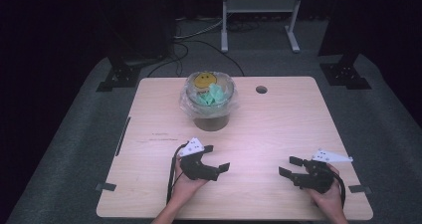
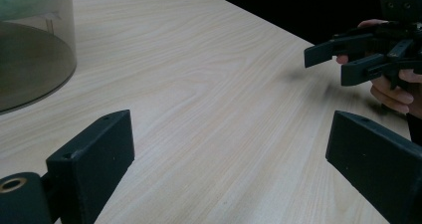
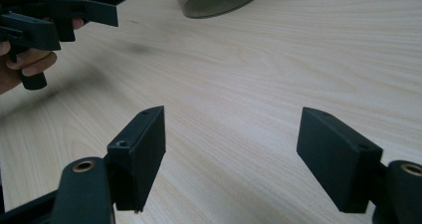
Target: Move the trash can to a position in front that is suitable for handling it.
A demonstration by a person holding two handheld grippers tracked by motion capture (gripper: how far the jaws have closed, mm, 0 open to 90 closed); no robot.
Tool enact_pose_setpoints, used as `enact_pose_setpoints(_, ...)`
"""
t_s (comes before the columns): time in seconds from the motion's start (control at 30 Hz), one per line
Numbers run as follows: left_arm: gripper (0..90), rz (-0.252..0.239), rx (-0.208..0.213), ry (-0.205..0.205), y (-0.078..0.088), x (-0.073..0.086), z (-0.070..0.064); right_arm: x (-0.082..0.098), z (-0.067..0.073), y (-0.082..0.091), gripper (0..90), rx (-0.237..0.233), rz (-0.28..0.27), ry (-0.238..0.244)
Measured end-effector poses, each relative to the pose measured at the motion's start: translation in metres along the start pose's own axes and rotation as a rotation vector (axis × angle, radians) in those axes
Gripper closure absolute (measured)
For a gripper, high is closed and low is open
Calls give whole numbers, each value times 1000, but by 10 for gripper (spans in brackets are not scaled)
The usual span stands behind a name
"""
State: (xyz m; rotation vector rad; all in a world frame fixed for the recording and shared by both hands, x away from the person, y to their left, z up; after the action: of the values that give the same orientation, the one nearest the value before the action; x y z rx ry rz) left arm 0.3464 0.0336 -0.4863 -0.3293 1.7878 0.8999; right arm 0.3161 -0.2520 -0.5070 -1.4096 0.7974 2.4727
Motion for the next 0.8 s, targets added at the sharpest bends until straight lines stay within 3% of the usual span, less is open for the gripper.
enact_pose_setpoints(0.3,42,1,-7,22,-2,-4,2,2,-5,1,266,-4,-3,-21)
enact_pose_setpoints(0.6,42,-14,-13,33,5,-11,6,-2,-3,-1,265,13,-3,-4)
enact_pose_setpoints(0.8,44,-36,-45,47,13,-23,15,-4,-3,-6,265,10,2,-5)
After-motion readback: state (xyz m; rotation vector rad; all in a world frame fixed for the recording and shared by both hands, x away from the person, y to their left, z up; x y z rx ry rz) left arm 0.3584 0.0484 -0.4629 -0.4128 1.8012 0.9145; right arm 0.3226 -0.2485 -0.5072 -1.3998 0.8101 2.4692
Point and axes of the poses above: each handheld gripper's, and its own axes: y roughly backward along the jaws, x roughly out of its underside, z roughly to its left, the point moved 7 cm from there along -y, roughly forward along the jaws, and after that the axes turned 13 degrees about -x, right-handed, at the moved point
